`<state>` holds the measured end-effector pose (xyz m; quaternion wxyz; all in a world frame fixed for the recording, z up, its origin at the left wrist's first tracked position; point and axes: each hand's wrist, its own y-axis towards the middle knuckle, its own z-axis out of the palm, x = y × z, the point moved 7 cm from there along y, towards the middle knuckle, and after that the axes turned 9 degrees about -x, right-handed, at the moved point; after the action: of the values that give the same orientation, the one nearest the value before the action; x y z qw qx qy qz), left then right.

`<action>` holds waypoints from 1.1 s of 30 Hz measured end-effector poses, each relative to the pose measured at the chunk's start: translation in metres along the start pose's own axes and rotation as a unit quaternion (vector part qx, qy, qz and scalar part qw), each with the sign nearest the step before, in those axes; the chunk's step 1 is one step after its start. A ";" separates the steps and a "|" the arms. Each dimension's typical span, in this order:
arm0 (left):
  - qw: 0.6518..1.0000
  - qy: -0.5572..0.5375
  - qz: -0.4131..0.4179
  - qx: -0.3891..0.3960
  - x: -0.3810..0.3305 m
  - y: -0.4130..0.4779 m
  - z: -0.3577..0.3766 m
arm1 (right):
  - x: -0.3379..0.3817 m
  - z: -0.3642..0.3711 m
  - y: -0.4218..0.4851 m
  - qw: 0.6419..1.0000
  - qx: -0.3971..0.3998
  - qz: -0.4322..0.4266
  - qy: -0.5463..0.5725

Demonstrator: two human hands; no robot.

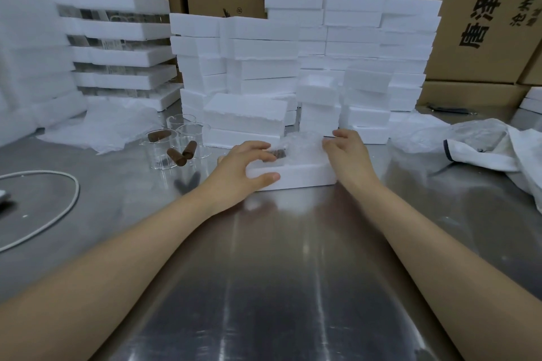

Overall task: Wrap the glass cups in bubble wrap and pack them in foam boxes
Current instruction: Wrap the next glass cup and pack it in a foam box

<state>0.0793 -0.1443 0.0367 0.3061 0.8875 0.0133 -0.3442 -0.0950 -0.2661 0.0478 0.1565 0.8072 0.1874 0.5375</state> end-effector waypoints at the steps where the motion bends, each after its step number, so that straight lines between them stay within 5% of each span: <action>1: 1.000 -0.007 -0.006 -0.006 0.000 0.000 -0.001 | -0.006 -0.001 0.003 1.000 0.001 0.022 0.014; 10: 0.994 -0.031 -0.101 -0.005 0.012 0.001 0.001 | -0.019 0.002 -0.001 0.996 0.007 0.051 0.072; 20: 0.994 -0.055 -0.093 -0.009 0.013 0.003 -0.003 | -0.015 0.005 0.001 0.999 0.012 -0.012 0.038; 27: 0.967 0.038 0.075 -0.242 -0.017 0.000 -0.051 | -0.017 0.002 0.000 0.997 -0.006 0.024 0.080; 33: 0.984 0.092 0.072 -0.133 -0.004 0.001 -0.027 | -0.024 0.003 0.005 0.995 -0.020 0.031 0.095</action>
<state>0.0928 -0.1293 0.0552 0.4430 0.8653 0.0227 -0.2333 -0.0998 -0.2817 0.0290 0.1378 0.7547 0.1653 0.6198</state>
